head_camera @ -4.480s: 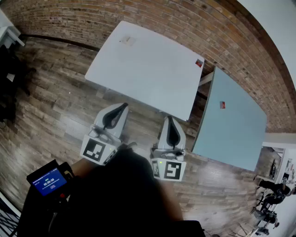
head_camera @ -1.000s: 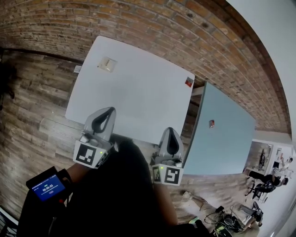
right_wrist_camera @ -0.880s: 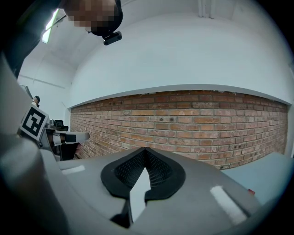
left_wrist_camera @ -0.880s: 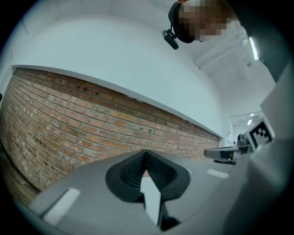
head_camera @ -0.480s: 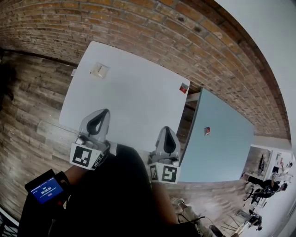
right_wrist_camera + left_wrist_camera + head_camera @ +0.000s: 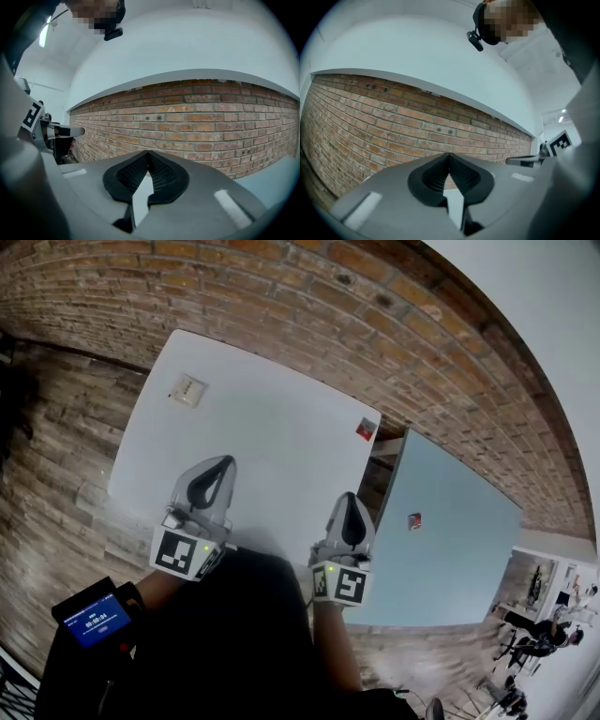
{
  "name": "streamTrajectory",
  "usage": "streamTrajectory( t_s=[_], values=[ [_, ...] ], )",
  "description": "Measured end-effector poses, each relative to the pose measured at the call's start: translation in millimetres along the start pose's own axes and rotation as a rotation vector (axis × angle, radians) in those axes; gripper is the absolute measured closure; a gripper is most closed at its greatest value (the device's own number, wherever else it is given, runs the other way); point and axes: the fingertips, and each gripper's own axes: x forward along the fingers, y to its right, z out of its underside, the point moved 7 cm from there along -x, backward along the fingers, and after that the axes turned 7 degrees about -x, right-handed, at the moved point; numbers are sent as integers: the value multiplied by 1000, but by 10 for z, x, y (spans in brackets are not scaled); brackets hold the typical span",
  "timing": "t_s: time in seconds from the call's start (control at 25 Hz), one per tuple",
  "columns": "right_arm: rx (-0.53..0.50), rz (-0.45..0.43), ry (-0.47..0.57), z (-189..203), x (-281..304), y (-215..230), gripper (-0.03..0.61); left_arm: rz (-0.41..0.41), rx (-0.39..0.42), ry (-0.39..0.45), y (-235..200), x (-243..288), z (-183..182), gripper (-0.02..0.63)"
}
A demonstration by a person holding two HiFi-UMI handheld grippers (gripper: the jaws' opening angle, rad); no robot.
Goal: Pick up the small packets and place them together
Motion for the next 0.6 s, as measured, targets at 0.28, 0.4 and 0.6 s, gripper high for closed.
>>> streamTrajectory(
  t_s=[0.28,0.4,0.6],
  values=[
    [10,0,-26,221,303,497,575,-29,21,-18,161,385,63,614],
    [23,-17,-56,355,436,703,575,-19,60,-25,295,523,102,614],
    [1,-35,-85,511,673,978,575,-14,35,-41,514,728,156,614]
  ],
)
